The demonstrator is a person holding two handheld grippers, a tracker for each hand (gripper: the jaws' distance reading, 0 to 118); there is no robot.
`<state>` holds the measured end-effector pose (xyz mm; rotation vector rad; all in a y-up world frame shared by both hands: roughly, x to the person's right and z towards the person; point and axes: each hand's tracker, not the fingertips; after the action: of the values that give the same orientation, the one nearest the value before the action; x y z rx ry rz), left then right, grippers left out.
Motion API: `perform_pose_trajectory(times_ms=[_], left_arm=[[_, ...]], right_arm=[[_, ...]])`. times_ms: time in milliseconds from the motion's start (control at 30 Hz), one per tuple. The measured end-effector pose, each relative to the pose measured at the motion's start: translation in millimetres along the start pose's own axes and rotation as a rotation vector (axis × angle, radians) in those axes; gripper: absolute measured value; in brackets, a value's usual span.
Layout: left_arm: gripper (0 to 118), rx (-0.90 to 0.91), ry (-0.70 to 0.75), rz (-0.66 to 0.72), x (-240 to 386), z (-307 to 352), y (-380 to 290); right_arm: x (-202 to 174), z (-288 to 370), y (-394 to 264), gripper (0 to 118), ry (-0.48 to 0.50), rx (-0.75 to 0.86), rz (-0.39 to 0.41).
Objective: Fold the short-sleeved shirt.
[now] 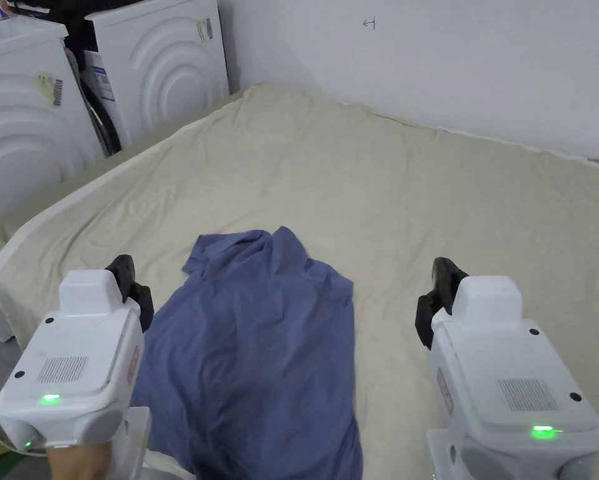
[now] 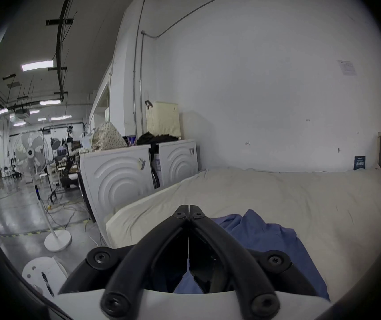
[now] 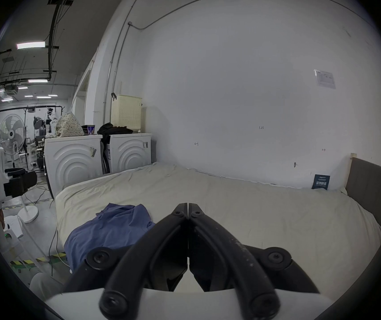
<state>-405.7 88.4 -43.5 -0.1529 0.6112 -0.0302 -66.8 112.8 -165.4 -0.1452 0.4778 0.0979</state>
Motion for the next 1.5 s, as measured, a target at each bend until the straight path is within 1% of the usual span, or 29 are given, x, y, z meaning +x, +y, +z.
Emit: perform_pose_trajectory(times_ms=[133,200,233,267,300,400,467,500,533,633,667,700,733,767,800,833,867,900,933,967,1000,1100,1167,1233,1300,1400,1500], left_arm=[[1,-0.168,-0.085,0.008,12.9,-24.0,0.9],[6,-0.284,-0.134,0.039,24.3,-42.4,-2.5],[11,-0.330,-0.166,0.059,29.4,-50.9,-4.6],[25,-0.392,-0.185,0.067,37.2,-61.4,-7.5],[45,-0.430,-0.196,0.083,45.4,-71.2,-11.8],[68,-0.566,-0.240,0.088,70.3,-100.4,-26.6],[110,-0.653,-0.261,0.080,88.2,-118.5,-39.6],[117,-0.684,-0.246,0.077,97.5,-126.6,-46.4],[118,-0.705,-0.240,0.072,104.6,-132.8,-51.9],[116,-0.800,-0.223,0.047,127.7,-153.9,-76.7],[113,-0.829,-0.213,0.042,134.7,-159.4,-86.1],[107,-0.857,-0.217,0.033,140.3,-160.5,-95.7],[98,-0.880,-0.222,0.039,144.5,-162.4,-103.7],[85,-0.912,-0.225,0.040,149.5,-165.0,-114.3],[77,-0.962,-0.226,0.035,153.3,-165.7,-124.8],[77,-0.945,-0.198,0.011,155.7,-163.3,-130.8],[71,-0.842,-0.198,-0.004,155.9,-152.9,-124.2],[59,-0.867,-0.194,-0.015,159.2,-150.7,-120.1],[43,-0.858,-0.205,-0.016,161.1,-149.1,-118.8],[12,-0.846,-0.216,-0.029,160.8,-145.8,-116.4],[3,-0.839,-0.222,-0.031,160.1,-146.7,-115.7],[3,-0.854,-0.237,0.016,150.4,-148.3,-109.9],[3,-0.808,-0.257,0.085,142.4,-139.6,-93.1],[3,-0.757,-0.304,0.158,136.8,-124.9,-65.2],[3,-0.723,-0.387,0.210,138.5,-112.3,-34.8],[3,-0.624,-0.483,0.204,159.1,-93.8,13.2],[3,-0.528,-0.601,0.145,193.0,-76.7,64.2]], right_arm=[[8.6,-0.6,-2.2,2,-0.020,-0.007,0.008],[14.8,-0.1,-4.6,2,-0.036,-0.016,0.007],[18.3,-1.5,-5.1,2,-0.045,-0.022,0.007],[22.0,-1.2,-6.9,2,-0.056,-0.028,0.009],[25.7,-0.8,-8.9,2,-0.067,-0.034,0.011],[37.4,-2.1,-14.6,2,-0.098,-0.056,0.017],[45.7,-1.7,-19.0,2,-0.118,-0.072,0.015],[50.7,-3.7,-21.2,2,-0.130,-0.079,0.015],[54.8,-3.6,-23.2,2,-0.142,-0.087,0.015],[68.8,-2.4,-29.3,2,-0.176,-0.108,0.009],[73.6,-1.0,-31.3,2,-0.186,-0.114,0.006],[78.4,0.8,-33.9,2,-0.198,-0.119,0.003],[82.2,2.5,-36.0,2,-0.210,-0.126,0.002],[86.6,3.9,-38.1,2,-0.224,-0.133,0.000],[91.0,6.0,-40.4,2,-0.234,-0.141,-0.004],[94.9,7.9,-42.2,2,-0.239,-0.149,-0.007],[98.9,10.5,-44.0,2,-0.247,-0.156,-0.011],[102.8,13.0,-45.2,2,-0.257,-0.162,-0.013],[106.2,16.0,-46.2,2,-0.264,-0.163,-0.017],[109.9,19.2,-46.9,2,-0.272,-0.163,-0.022],[113.5,22.2,-46.6,2,-0.277,-0.165,-0.026],[122.9,33.3,-45.6,2,-0.298,-0.154,-0.040],[129.2,40.4,-44.4,2,-0.310,-0.147,-0.045],[135.9,47.7,-43.4,2,-0.322,-0.136,-0.053],[143.0,55.8,-42.1,2,-0.332,-0.124,-0.066],[152.0,69.4,-39.8,2,-0.353,-0.106,-0.081],[160.8,85.3,-37.4,2,-0.382,-0.079,-0.097]])
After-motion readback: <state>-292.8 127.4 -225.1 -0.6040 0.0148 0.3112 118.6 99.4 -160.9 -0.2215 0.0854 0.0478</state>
